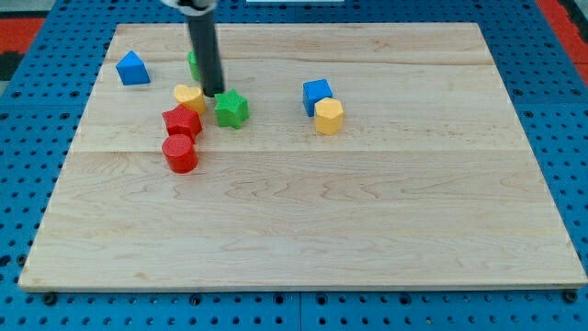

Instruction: Move blue triangle a bit up

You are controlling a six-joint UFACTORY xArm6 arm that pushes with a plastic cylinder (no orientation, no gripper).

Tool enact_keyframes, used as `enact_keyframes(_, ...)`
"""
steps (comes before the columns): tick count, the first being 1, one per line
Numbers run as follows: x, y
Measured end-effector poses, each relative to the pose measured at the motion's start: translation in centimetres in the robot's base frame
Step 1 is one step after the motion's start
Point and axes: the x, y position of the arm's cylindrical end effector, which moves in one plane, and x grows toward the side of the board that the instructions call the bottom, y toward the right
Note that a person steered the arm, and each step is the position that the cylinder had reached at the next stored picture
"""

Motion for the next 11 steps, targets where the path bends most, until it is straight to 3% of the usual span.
enact_keyframes(3, -3.2, -1.0)
enact_keyframes(4, -3.2, -2.0)
enact_keyframes(6, 2.0, -7.5)
enact_keyframes(8, -0.1, -11.7)
enact_keyframes(11, -5.2, -5.9)
